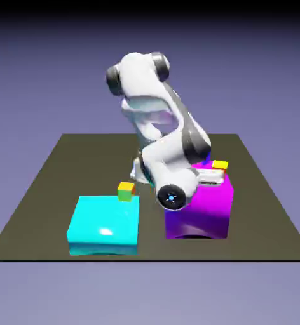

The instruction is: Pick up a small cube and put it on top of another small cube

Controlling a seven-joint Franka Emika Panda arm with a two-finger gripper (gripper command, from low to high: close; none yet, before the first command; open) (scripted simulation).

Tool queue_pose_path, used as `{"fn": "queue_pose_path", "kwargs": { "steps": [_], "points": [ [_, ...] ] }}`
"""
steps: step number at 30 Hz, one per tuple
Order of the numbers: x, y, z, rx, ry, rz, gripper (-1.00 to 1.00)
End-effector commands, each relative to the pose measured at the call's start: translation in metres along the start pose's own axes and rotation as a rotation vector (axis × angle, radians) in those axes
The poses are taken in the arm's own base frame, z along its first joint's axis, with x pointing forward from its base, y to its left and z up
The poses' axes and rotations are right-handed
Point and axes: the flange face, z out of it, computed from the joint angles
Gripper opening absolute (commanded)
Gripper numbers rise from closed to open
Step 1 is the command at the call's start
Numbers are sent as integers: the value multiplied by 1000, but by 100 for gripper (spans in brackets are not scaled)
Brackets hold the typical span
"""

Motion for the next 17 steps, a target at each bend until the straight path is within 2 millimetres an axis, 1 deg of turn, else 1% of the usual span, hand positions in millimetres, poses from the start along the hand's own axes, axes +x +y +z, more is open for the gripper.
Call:
{"fn": "queue_pose_path", "kwargs": {
  "steps": [1,3,4,6,13,14,15,16,17],
  "points": [
    [-26,-10,7,-42,66,-12,-100],
    [-57,-30,23,-107,156,-7,-100],
    [-77,-33,27,-127,208,-14,-100],
    [-78,-33,28,-128,212,-14,-100],
    [-55,-39,79,-128,212,-15,-100],
    [-53,-39,83,-128,212,-14,-100],
    [-53,-39,83,-128,212,-14,100],
    [-53,-39,83,-128,212,-14,100],
    [-57,-39,75,-128,212,-15,100]
  ]
}}
